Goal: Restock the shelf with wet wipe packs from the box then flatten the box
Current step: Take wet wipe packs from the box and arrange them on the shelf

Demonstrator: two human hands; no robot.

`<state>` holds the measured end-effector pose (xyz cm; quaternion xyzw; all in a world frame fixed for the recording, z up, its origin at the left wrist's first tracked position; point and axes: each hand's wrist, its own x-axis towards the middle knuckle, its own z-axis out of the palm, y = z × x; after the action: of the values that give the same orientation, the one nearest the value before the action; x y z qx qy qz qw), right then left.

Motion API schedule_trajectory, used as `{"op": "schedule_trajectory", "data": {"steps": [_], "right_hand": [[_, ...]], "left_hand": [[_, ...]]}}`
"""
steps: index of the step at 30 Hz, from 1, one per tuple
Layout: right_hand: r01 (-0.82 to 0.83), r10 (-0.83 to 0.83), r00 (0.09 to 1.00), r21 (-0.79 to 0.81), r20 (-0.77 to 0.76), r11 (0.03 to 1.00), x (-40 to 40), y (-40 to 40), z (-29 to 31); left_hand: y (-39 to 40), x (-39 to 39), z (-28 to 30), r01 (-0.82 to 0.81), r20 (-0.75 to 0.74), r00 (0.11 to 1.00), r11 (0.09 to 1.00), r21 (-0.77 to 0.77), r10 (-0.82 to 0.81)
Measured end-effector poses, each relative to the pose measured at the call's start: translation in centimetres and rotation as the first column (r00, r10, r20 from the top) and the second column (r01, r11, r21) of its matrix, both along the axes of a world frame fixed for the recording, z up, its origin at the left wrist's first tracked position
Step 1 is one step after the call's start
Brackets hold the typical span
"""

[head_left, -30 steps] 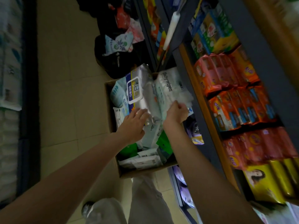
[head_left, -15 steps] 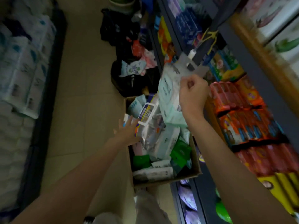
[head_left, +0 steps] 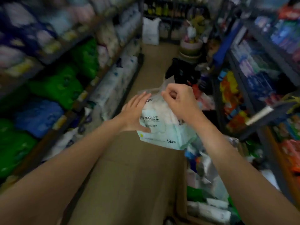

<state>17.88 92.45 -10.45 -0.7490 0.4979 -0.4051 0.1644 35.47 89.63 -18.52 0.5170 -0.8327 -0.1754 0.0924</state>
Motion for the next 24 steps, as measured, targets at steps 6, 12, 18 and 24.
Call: {"op": "schedule_trajectory", "data": {"steps": [6,12,18,24], "right_hand": [[-0.314,0.322,0.946,-0.343,-0.036,0.885,16.7,-1.0,10.5],[-0.390,0.455,0.883,-0.717,-0.114,0.578,29.5,-1.3,23.3],[-0.388,0.443,0.881,-0.793,-0.168,0.470,39.0,-4.9,32.3],[-0.372,0.498,0.859,-0.817,-0.122,0.441,46.6,-11.5,37.1]], "left_hand": [[3.8,19.5,15.1,-0.452,-0.474,0.790,0.892,-0.023,0.389],[9.4,32.7,28.6,-0.709,-0.800,0.342,0.694,0.124,0.493],[15.0,41.4,37.3,-0.865,-0.859,0.292,0.500,-0.050,0.420],[11.7,44.9,44.8,-0.929,-0.827,0.361,0.243,-0.280,0.431]]}}
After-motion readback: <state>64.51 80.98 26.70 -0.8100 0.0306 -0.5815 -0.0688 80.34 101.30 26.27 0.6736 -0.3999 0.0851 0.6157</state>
